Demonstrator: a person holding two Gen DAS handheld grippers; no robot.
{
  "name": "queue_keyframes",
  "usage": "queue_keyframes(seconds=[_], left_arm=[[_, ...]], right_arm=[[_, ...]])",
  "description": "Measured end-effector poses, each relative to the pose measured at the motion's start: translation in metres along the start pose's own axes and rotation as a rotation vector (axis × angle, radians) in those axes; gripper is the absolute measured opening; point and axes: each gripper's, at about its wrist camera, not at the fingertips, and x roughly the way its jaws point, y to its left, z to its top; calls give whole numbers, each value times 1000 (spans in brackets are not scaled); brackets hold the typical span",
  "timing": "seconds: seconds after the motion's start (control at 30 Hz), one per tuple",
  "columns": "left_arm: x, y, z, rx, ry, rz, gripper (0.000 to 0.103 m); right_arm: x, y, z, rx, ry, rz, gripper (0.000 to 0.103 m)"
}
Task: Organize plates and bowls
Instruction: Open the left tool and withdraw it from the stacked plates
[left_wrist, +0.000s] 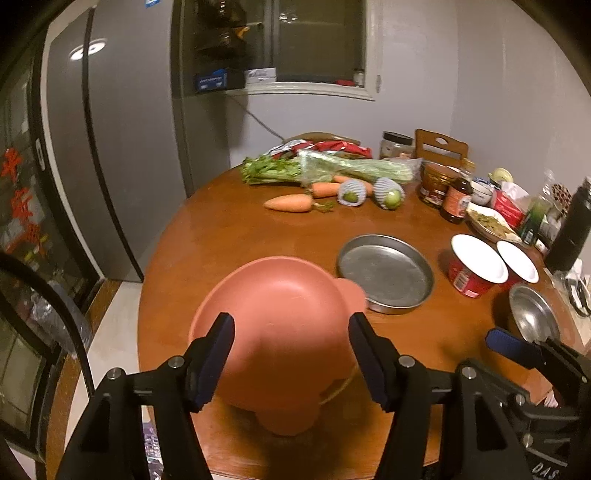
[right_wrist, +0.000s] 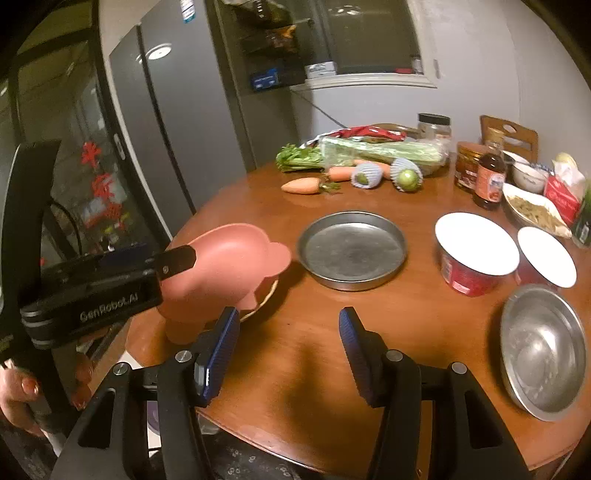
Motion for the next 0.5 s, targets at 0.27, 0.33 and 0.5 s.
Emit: queue_keyframes(seconds=[0.27, 0.33, 0.5], left_arm=[[0, -31, 7, 55, -2, -8, 68], [2, -37, 8, 64, 2, -14, 68], [13, -53, 14, 91, 17, -31, 69]], right_arm=[[-20, -30, 1, 83, -37, -11, 58], [-25, -37, 2, 100, -48, -23, 58], [-27, -52, 6, 113, -59, -55, 59]])
